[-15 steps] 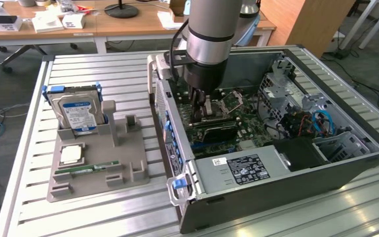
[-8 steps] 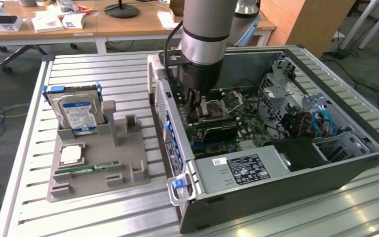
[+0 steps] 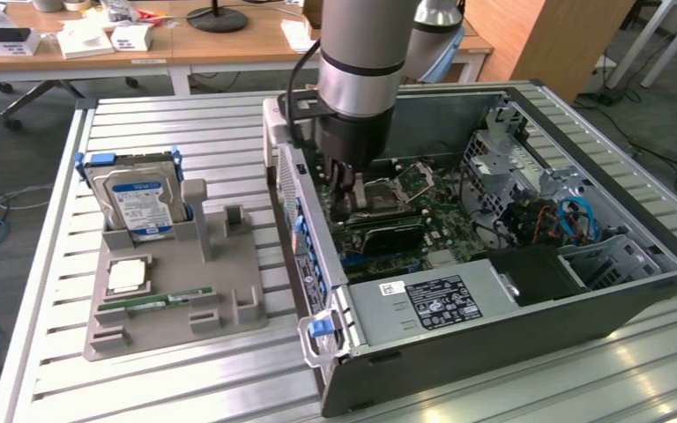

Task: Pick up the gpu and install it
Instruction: 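Press down on the gpu until it lock into place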

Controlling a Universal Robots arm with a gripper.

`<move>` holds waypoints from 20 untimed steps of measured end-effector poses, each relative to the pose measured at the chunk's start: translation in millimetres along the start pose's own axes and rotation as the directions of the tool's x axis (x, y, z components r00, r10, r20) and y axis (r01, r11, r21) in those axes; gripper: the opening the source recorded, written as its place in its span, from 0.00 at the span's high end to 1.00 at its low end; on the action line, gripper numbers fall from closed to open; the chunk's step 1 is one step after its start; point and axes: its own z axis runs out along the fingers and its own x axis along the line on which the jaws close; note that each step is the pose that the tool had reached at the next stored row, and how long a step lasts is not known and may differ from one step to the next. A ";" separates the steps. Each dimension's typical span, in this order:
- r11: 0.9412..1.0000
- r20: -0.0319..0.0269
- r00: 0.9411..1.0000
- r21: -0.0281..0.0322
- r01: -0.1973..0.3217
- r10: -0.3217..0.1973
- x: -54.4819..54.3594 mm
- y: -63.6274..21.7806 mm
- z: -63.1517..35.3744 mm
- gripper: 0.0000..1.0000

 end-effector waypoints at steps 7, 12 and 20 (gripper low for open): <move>1.000 0.000 1.000 0.000 0.000 0.000 0.3 7.6 -0.2 0.89; 1.000 0.000 1.000 0.000 0.000 0.000 0.3 8.9 -0.2 0.89; 1.000 0.000 1.000 0.000 0.000 0.000 0.5 14.0 -0.4 0.89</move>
